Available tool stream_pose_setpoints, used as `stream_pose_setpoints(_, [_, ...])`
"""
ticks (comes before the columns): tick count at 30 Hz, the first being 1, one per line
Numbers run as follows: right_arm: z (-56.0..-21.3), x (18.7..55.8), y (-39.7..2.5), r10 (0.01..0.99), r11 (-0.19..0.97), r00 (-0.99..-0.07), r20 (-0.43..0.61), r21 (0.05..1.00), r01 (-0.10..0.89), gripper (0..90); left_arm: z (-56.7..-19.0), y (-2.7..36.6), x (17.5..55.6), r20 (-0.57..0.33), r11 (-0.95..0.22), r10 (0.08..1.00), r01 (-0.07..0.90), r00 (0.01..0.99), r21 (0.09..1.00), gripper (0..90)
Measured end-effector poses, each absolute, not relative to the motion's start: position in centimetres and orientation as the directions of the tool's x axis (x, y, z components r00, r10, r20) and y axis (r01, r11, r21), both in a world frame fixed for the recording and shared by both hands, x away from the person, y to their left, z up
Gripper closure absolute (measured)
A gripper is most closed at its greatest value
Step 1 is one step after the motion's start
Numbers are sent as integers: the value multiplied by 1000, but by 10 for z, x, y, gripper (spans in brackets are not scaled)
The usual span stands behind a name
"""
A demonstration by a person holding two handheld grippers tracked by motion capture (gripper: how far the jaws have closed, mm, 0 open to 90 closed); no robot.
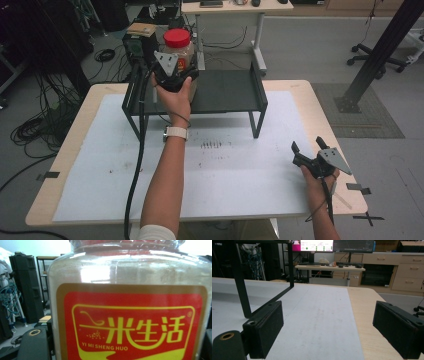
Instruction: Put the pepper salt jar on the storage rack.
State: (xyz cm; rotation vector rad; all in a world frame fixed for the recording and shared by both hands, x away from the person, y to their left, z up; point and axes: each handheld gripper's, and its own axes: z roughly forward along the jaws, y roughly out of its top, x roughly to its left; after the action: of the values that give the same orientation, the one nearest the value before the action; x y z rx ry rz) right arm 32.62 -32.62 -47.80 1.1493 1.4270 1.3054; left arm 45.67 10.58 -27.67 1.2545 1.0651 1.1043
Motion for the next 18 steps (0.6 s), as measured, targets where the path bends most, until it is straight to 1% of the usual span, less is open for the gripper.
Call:
stream_pose_setpoints(5, [-478, 326, -326, 979, 27, -202, -12, 997, 76, 96, -276, 106, 455, 11, -3, 987, -49, 162, 999, 197])
stream_pose_setpoints(6, [-478, 326, -326, 979, 27, -202, -11, 997, 76, 96, -265, 111, 447, -23, 39, 987, -100, 159, 994, 188])
stream_pose_setpoints(7, [-478, 326, -326, 979, 27, -202, -11, 997, 76, 96, -265, 111, 447, -23, 39, 987, -100, 159, 994, 80])
stream_pose_setpoints(11, [-478, 326, -326, 979, 28, -203, -12, 997, 77, 96, -263, 113, 446, -30, 46, 987, -100, 160, 994, 80])
stream_pose_setpoints(12, [-478, 326, -326, 979, 27, -202, -11, 997, 77, 96, -260, 115, 441, -28, 45, 984, -95, 173, 994, 60])
stream_pose_setpoints(13, [-478, 326, -326, 979, 27, -202, -11, 997, 77, 96, -260, 115, 441, -28, 45, 984, -95, 173, 994, 21])
stream_pose_setpoints(17, [-478, 326, -326, 980, 31, -200, -14, 997, 78, 96, -257, 117, 429, -3, 23, 979, -95, 202, 995, 2])
stream_pose_setpoints(18, [-478, 326, -326, 980, 30, -199, -14, 996, 78, 96, -256, 119, 419, 9, 11, 975, -88, 224, 996, 2])
